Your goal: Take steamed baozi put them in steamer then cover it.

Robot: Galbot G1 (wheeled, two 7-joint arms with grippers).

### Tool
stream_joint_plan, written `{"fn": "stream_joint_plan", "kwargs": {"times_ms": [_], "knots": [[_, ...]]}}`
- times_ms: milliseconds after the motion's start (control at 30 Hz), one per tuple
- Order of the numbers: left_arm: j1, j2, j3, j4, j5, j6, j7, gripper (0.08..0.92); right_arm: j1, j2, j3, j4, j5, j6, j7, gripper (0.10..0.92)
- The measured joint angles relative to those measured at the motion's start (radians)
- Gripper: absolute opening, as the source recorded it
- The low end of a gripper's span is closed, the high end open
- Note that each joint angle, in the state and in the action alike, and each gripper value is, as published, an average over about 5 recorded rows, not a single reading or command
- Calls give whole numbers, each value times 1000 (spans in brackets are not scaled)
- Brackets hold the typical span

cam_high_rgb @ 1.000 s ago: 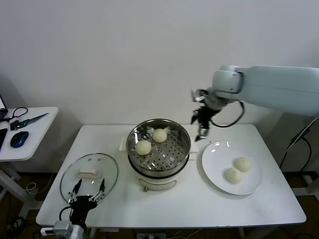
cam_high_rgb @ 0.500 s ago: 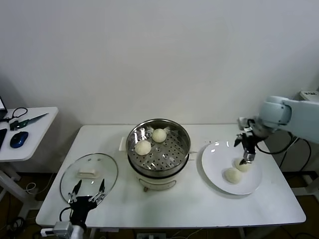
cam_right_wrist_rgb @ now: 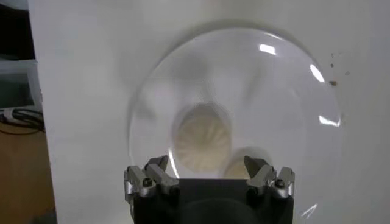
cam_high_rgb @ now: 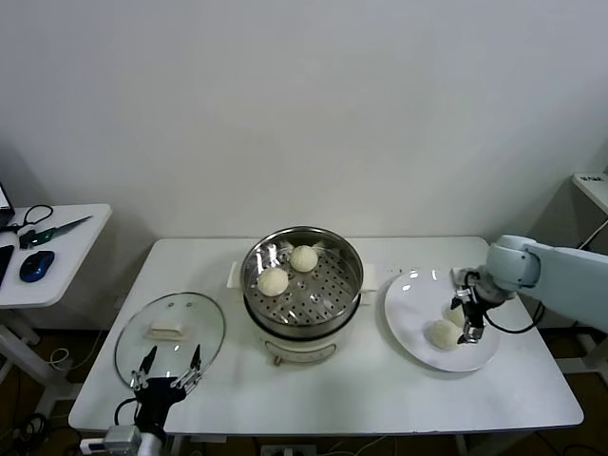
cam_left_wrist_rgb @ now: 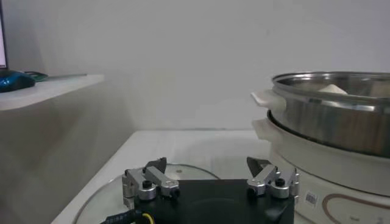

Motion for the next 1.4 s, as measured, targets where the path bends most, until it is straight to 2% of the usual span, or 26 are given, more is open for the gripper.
{"fn": "stream_joint_plan", "kwargs": {"times_ms": [433,767,1000,1200,1400], "knots": [[-1,-1,-1,4,4,2,-2,823,-131,24,112,-51,-43,-11,39,809],[-2,-5,2,5,8,2,-3,823,-154,28,137,-64,-42,1,38,678],[0,-7,3,3,12,1,-4,823,-122,29,123,-59,-40,32,16,662],[2,-10,4,-5,23,1,-4,823,3,44,64,-59,-37,124,-33,662],[4,-11,10,-10,34,3,-2,823,241,112,-43,-63,-11,322,-109,662]]}}
